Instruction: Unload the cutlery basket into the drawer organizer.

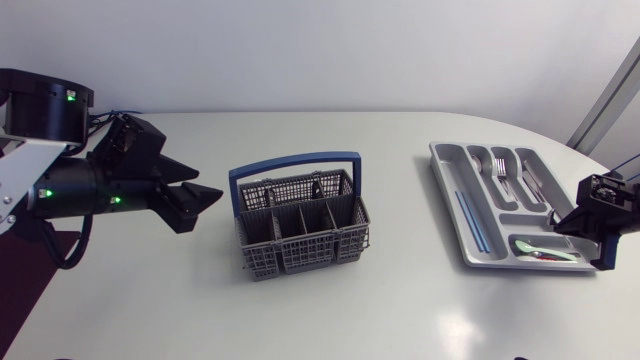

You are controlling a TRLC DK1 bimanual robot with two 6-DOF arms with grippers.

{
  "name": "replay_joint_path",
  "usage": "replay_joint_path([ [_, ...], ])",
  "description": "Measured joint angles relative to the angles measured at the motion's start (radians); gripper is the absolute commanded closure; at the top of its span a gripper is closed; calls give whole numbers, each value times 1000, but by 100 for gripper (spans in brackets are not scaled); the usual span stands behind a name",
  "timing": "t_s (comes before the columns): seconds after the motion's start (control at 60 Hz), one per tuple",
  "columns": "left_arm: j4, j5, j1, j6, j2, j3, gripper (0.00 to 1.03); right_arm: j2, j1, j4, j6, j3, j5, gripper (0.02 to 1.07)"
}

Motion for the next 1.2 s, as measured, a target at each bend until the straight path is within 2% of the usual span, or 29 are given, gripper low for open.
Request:
replay_joint_path([
  [0.333,-40,-82,-97,7,0,0,26,116,-72,129,-113,-8,78,100],
  [0.45,-44,-100,-106,7,0,0,26,117,-65,207,-123,-41,107,83],
  [0.5,-45,-100,-107,7,0,0,26,121,-60,232,-123,-60,112,80],
  [0.633,-45,-103,-107,7,0,0,26,127,-45,254,-121,-87,125,53],
  [0.85,-48,-104,-86,11,0,0,26,30,-26,233,-77,-104,102,51],
  [1.05,-39,-107,-86,19,13,-11,26,-219,139,184,62,-184,73,47],
  [1.2,-21,-107,-79,38,48,-41,26,-333,399,174,287,-249,73,47],
])
